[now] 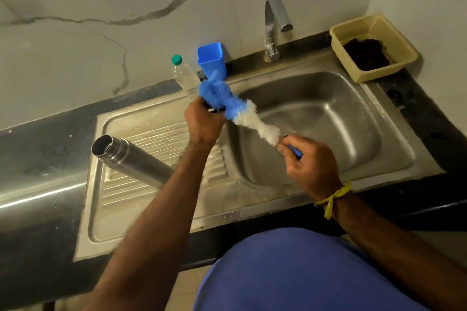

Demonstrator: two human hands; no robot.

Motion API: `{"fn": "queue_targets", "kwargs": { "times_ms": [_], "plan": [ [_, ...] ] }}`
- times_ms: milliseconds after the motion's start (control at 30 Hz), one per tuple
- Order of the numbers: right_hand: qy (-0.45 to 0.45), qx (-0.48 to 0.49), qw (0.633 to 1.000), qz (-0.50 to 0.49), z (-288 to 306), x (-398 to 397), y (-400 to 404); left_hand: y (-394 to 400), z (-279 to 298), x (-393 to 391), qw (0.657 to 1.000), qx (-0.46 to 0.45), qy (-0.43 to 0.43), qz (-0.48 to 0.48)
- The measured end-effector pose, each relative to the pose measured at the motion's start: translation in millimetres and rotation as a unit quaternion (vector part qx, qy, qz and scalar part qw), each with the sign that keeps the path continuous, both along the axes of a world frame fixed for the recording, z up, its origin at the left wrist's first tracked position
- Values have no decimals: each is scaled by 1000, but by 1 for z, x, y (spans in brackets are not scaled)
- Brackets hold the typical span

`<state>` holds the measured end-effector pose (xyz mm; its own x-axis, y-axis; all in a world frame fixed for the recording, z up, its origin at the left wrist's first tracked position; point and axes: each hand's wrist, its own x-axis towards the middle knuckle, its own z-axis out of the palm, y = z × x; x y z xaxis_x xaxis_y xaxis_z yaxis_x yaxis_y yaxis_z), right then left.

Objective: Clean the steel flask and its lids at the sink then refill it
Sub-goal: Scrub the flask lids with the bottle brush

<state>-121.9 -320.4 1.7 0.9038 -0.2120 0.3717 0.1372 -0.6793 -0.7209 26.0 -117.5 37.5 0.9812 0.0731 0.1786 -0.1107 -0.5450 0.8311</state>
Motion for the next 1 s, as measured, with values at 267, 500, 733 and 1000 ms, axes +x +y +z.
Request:
{"fn": "queue_targets", "kwargs": {
  "times_ms": [267, 500, 733, 1000],
  "plan": [
    [45, 80, 996, -19, -7, 0, -10, -5, 19, -2, 993, -117, 6, -29],
    [56, 198, 978, -33, 5, 1, -3, -4, 7, -8, 929, -320, 154, -100],
    [57, 139, 988, -42, 15, 6, -16, -9, 3, -20, 910, -358, 177, -109],
    [3, 84, 996, -42, 23, -3, -9, -24, 13, -18, 852, -478, 212, -38]
  ]
}}
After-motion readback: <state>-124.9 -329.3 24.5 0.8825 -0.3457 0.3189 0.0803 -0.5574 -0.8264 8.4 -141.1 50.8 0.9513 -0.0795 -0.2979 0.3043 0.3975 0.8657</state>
